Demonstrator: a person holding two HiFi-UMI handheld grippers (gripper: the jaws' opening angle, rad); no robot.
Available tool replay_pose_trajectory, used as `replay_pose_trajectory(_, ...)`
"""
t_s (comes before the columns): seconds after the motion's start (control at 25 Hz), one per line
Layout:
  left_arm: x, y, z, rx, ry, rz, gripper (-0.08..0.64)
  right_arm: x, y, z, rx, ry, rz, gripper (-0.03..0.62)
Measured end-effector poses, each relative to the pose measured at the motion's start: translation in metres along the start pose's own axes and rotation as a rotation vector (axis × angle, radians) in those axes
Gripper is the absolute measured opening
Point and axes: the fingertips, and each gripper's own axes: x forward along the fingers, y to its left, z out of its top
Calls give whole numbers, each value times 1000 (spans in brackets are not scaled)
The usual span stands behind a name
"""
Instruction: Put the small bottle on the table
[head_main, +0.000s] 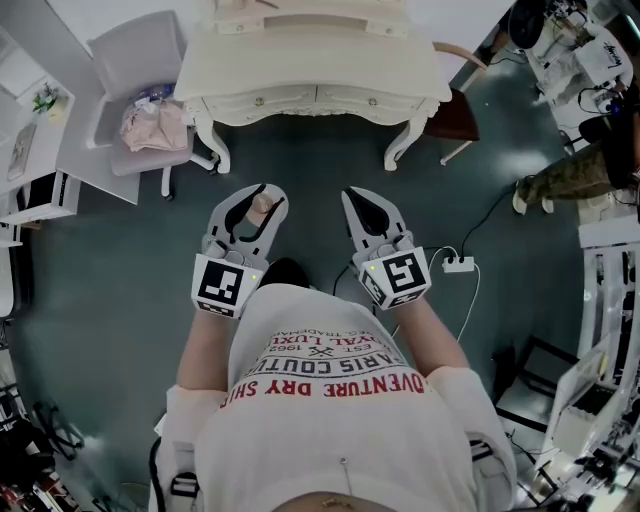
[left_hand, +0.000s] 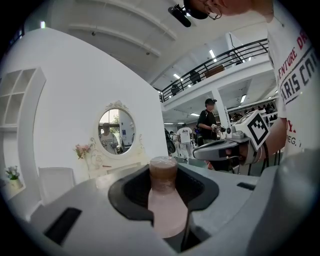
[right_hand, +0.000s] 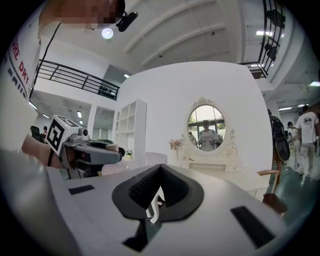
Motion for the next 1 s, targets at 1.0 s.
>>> replay_pose_trajectory(1.0,194,209,-1,-17,-23,-92,141,242,-134,14,12,47,-92,-2)
